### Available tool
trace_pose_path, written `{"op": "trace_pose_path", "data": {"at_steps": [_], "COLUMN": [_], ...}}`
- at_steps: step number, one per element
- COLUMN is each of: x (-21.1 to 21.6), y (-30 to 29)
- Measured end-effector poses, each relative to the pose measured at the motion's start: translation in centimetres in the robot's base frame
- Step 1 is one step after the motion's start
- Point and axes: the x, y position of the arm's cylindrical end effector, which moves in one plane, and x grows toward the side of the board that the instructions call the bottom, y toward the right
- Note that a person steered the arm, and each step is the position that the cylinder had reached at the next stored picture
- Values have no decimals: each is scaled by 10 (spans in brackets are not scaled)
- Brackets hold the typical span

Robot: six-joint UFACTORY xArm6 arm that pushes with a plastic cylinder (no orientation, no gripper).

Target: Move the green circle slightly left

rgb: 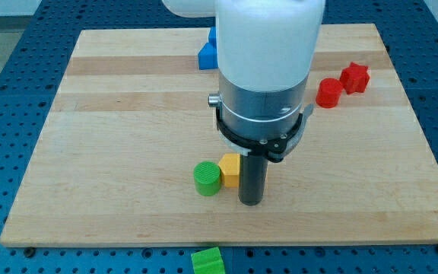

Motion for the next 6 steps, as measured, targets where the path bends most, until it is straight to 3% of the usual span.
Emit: {"op": "trace_pose_path", "data": {"at_steps": [1,2,3,4,5,6], "x": [-8,-17,-34,-51,-86,-65], "y": [-11,-60,-146,-154,-116,-212]}}
